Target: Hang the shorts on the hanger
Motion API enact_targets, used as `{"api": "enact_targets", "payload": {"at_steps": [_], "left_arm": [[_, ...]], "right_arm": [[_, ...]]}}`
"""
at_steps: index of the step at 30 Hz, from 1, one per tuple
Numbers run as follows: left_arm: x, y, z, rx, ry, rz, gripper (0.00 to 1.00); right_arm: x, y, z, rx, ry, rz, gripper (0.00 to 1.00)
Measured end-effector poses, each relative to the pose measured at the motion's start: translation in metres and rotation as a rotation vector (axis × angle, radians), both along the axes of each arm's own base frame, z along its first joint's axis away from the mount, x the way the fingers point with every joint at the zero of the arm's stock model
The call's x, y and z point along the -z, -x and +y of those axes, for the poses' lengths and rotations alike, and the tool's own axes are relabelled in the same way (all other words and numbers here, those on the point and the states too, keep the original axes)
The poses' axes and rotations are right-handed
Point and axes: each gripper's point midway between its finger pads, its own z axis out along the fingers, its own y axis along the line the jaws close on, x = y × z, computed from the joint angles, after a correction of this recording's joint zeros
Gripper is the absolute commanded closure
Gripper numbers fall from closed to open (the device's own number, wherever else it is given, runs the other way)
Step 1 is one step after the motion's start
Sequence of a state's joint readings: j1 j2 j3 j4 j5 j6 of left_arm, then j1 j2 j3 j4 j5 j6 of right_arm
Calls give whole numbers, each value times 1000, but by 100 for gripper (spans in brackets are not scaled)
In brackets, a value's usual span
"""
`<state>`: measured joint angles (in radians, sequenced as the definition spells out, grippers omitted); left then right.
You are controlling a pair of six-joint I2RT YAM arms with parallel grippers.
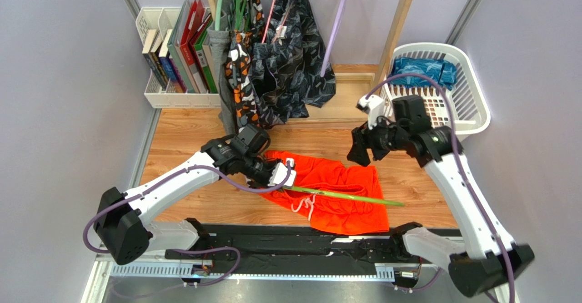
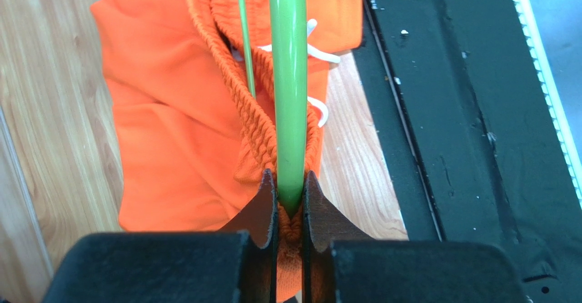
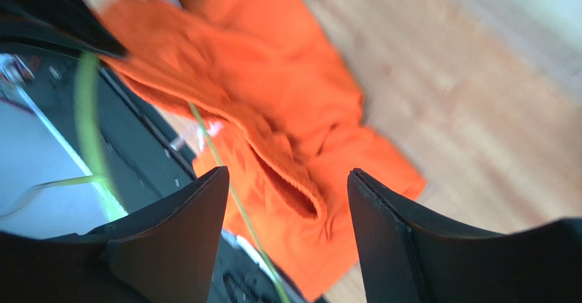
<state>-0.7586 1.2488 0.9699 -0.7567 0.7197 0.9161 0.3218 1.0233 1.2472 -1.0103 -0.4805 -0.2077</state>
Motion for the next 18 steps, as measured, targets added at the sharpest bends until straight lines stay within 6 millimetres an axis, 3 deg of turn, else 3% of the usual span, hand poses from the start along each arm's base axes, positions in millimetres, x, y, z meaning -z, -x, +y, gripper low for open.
{"api": "enact_targets", "payload": {"at_steps": [4, 6, 8, 14, 18], "left_arm": [[-5, 6, -1, 25, 11, -22, 100], [-6, 7, -1, 26, 15, -25, 100], [-6, 7, -1, 24, 14, -27, 100], [-6, 6, -1, 19, 8, -33, 100], [-6, 6, -2, 13, 10, -31, 100]], "right_arm": [[72, 9, -9, -25, 138, 247, 35], [94, 21, -17, -48, 188, 323, 35], [103, 31, -21, -75, 220, 363, 36], [119, 32, -22, -156, 301, 383, 39], [140, 29, -26, -173, 377, 431, 50]]}}
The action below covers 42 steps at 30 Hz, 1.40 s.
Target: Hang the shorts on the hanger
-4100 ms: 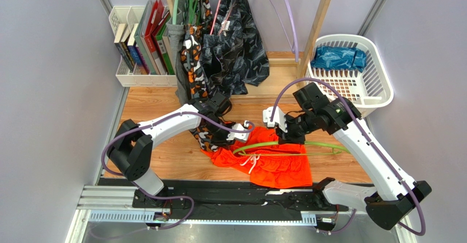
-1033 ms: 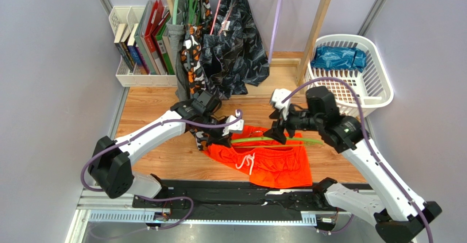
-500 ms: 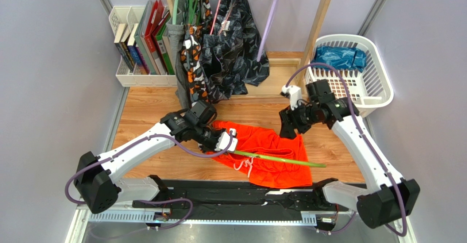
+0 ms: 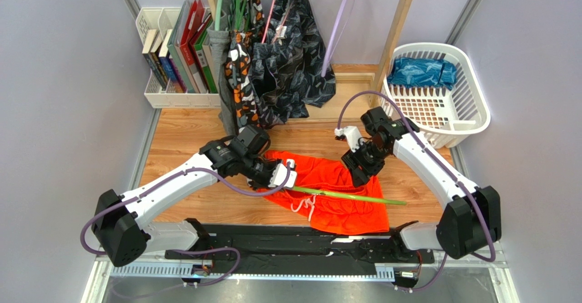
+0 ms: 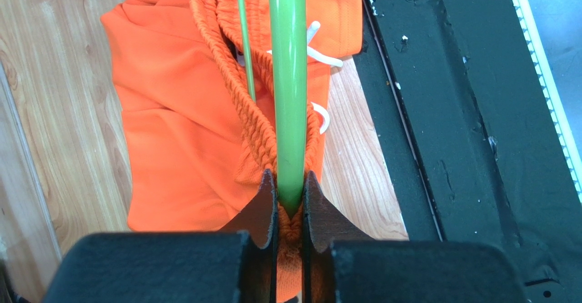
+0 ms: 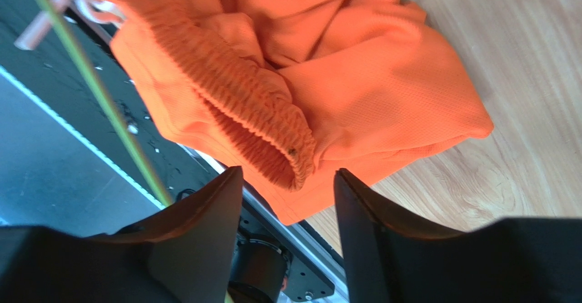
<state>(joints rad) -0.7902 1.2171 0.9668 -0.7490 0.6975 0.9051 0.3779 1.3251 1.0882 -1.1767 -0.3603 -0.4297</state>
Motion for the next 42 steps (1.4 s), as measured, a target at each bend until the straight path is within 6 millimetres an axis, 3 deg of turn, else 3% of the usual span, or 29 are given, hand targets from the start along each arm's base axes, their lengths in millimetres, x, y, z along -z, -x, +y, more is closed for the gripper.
{"api": "enact_targets", "payload": {"at_steps": [6, 17, 19, 23, 25, 27, 34, 42], "left_arm": [[-1, -1, -2, -13, 6, 6, 100], [-2, -4, -3, -65, 2, 27, 100], [-2, -5, -3, -84, -1, 40, 100], [0, -4, 0, -122, -15, 66, 100], [-1, -6, 3, -144, -16, 72, 100], [-5, -12, 9, -177, -9, 73, 100], [-12, -30, 30, -253, 2, 51, 100], [-7, -41, 40, -248, -22, 26, 100]], "right_arm": [[23, -3, -6, -10, 88, 32, 54], [48, 2, 3, -96, 168, 65, 55], [58, 5, 2, -110, 192, 96, 59], [69, 5, -3, -124, 234, 123, 79], [68, 3, -8, -120, 243, 113, 86], [65, -3, -19, -87, 242, 100, 100], [43, -28, -59, 65, 208, -11, 100], [18, -32, -97, 171, 166, -97, 100]]}}
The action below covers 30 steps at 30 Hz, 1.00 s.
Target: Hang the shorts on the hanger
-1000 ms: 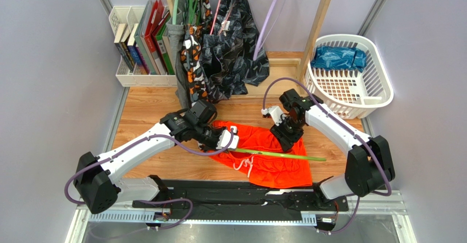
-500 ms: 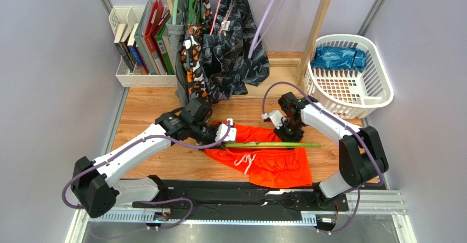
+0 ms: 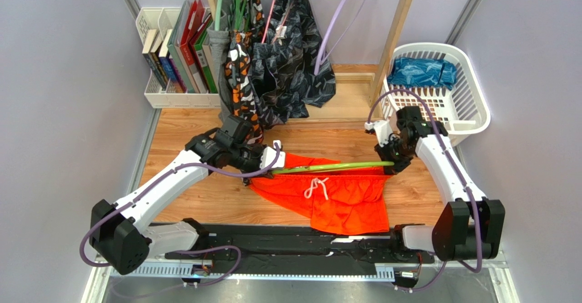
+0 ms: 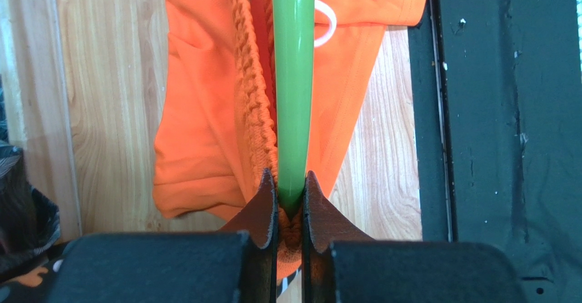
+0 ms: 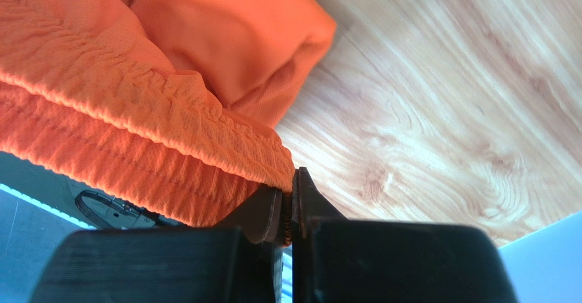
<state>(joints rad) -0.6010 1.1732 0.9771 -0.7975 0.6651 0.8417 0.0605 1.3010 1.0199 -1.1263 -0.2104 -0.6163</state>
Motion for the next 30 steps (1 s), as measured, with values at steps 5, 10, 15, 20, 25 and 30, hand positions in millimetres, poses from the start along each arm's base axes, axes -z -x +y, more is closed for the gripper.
{"api": "enact_targets", "payload": {"at_steps": [5, 10, 15, 20, 25, 30], "left_arm": [[10, -6, -4, 36, -28, 17, 100], [23, -10, -6, 54, -56, 36, 100], [32, -15, -8, 66, -77, 47, 100], [39, -26, -13, 57, -112, 77, 100], [46, -33, -16, 47, -154, 135, 100], [49, -38, -23, 31, -201, 180, 100]], "right_arm": [[-9, 9, -13, 25, -20, 4, 100], [-20, 7, -20, 27, -32, -18, 100], [-34, 3, -25, 40, -48, -41, 100], [-51, 2, -26, 29, -59, -67, 100], [-70, 3, -24, 0, -67, -116, 100], [-84, 5, -17, -39, -65, -170, 100]]}}
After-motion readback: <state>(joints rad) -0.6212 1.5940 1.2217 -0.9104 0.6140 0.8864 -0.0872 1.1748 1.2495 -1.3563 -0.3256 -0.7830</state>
